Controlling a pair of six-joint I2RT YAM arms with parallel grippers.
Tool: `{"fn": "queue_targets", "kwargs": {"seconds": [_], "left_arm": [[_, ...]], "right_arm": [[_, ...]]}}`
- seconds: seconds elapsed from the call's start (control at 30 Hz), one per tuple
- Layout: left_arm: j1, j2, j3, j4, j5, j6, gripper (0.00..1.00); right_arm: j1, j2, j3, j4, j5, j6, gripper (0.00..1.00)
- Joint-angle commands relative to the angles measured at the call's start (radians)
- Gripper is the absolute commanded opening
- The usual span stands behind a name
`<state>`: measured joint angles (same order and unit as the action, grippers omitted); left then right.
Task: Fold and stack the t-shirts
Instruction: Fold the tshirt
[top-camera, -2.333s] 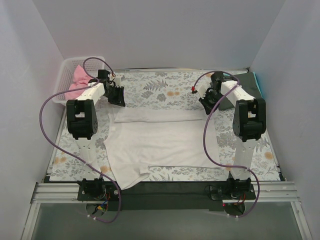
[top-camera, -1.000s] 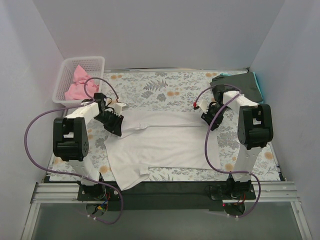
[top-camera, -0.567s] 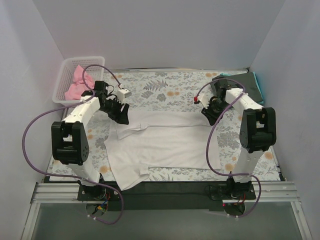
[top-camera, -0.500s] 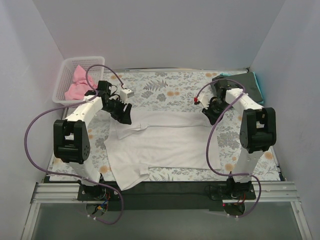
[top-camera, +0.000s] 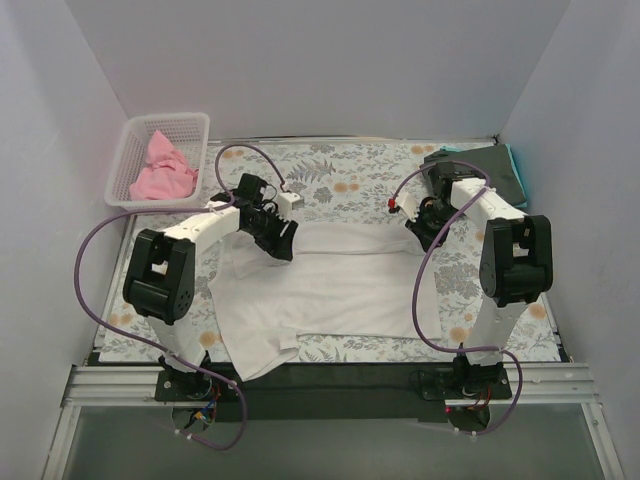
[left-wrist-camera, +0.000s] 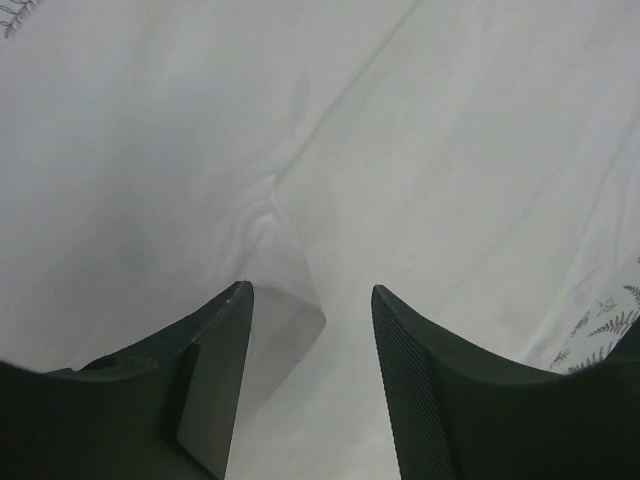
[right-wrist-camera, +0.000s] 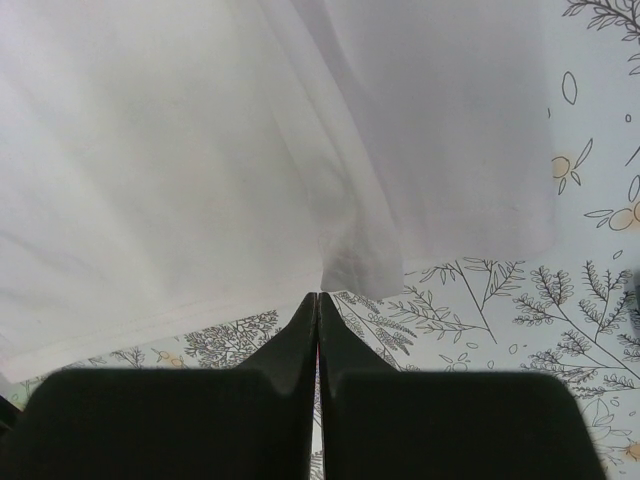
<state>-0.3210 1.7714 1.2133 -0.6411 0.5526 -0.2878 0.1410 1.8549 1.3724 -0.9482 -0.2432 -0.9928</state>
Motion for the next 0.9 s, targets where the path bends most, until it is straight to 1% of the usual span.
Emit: {"fn": "queue_targets", "kwargs": {"seconds": [0.0, 0.07, 0.1, 0.13, 0.2, 0.23, 0.33, 0.47, 0.63, 0.67, 0.7, 0.73, 0.77, 0.8, 0.83, 0.87], "left_arm": [[-0.021, -0.001, -0.029, 0.063, -0.054, -0.036, 0.47], [-0.036, -0.009, -0.037, 0.064, -0.059, -0.040, 0.44], [-0.041, -0.013, -0.040, 0.058, -0.054, -0.039, 0.40], [-0.049, -0.021, -0.041, 0.054, -0.045, -0.036, 0.30], [-0.056, -0.030, -0.044, 0.032, -0.031, -0.030, 0.18], [-0.059, -0.038, -0.044, 0.023, -0.023, -0.019, 0.08], [-0.070, -0.044, -0.055, -0.008, -0.003, -0.001, 0.03], [-0.073, -0.052, -0.063, -0.037, 0.009, 0.015, 0.00], [-0.072, -0.082, -0.029, -0.104, 0.041, 0.015, 0.01], [-0.070, -0.095, -0.028, -0.104, 0.043, 0.004, 0.03], [-0.070, -0.116, -0.026, -0.104, 0.034, -0.013, 0.13], [-0.070, -0.124, -0.024, -0.106, 0.030, -0.014, 0.16], [-0.069, -0.139, -0.020, -0.106, 0.017, -0.022, 0.23], [-0.069, -0.145, -0.023, -0.094, 0.009, -0.028, 0.27], [-0.070, -0.153, -0.021, -0.088, -0.014, -0.045, 0.35], [-0.069, -0.152, -0.017, -0.078, -0.037, -0.066, 0.40]], "right_arm": [[0.003, -0.005, 0.016, -0.027, 0.002, -0.040, 0.01], [0.003, 0.003, 0.017, -0.027, 0.005, -0.041, 0.01], [0.005, 0.004, 0.017, -0.027, 0.007, -0.043, 0.01], [0.003, 0.006, 0.017, -0.027, 0.008, -0.043, 0.01], [0.005, 0.007, 0.014, -0.027, 0.012, -0.046, 0.01], [0.003, 0.007, 0.013, -0.029, 0.015, -0.050, 0.01], [0.003, 0.010, 0.010, -0.029, 0.019, -0.058, 0.01], [0.006, -0.017, -0.038, -0.021, 0.044, -0.116, 0.01], [0.005, -0.033, -0.075, 0.000, 0.076, -0.145, 0.01], [0.005, -0.028, -0.072, 0.000, 0.076, -0.139, 0.01], [0.005, -0.026, -0.064, -0.001, 0.074, -0.127, 0.01], [0.005, -0.026, -0.052, -0.003, 0.071, -0.119, 0.01], [0.005, -0.028, -0.047, -0.003, 0.071, -0.107, 0.02], [0.003, -0.034, -0.035, -0.004, 0.068, -0.099, 0.15], [0.002, -0.049, -0.017, -0.003, 0.059, -0.089, 0.20], [-0.001, -0.059, 0.014, -0.004, 0.044, -0.069, 0.33]]}}
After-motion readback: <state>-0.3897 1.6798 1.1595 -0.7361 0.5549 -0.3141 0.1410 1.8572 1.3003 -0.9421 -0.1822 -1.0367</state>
